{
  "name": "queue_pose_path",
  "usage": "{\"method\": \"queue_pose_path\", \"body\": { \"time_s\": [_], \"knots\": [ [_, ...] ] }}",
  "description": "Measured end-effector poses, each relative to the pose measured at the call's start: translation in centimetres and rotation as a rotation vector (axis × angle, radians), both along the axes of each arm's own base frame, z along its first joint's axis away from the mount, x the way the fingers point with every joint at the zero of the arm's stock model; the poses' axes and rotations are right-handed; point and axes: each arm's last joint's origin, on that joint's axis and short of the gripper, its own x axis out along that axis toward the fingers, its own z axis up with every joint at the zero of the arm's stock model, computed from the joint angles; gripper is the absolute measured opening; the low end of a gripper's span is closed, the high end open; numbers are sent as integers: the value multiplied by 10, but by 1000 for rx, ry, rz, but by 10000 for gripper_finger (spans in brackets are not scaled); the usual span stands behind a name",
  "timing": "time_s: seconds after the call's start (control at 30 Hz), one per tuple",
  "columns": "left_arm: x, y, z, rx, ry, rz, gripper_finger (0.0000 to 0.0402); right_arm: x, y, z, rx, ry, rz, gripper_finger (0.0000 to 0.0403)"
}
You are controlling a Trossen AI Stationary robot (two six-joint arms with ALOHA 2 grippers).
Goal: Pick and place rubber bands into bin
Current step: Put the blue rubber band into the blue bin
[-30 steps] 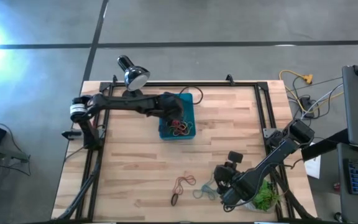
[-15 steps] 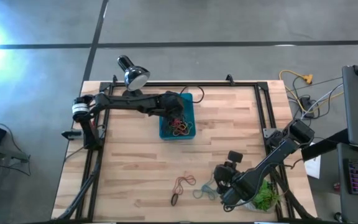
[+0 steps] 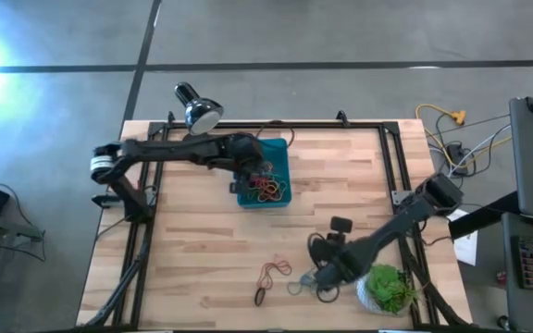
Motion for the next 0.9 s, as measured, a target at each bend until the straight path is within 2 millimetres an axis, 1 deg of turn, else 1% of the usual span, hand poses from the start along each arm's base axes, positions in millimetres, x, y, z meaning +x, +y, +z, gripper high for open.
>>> {"method": "queue_pose_path", "body": {
  "time_s": [0.17, 0.27, 0.4, 0.53, 0.7, 0.8, 0.9],
  "knots": [
    [-30, -12, 25, -59, -3, 77, 105, 12, -24, -2, 75, 113, 18, 68],
    [-52, -21, 37, -115, 6, 110, 105, 17, -41, -2, 152, 164, -15, 68],
    [-77, -32, 51, -167, -39, 125, 105, 16, -66, -6, 255, 206, -143, 68],
    [-96, -38, 56, -176, -91, 124, 105, 9, -84, -10, 335, 200, -257, 68],
    [-107, -40, 55, -177, -120, 128, 105, 0, -88, -21, 439, 136, -280, 76],
    [-109, -41, 52, -175, -131, 127, 105, -4, -88, -31, 484, 109, -306, 94],
    [-107, -40, 48, -175, -124, 125, 105, -11, -89, -38, 493, 151, -345, 117]
  ]
}}
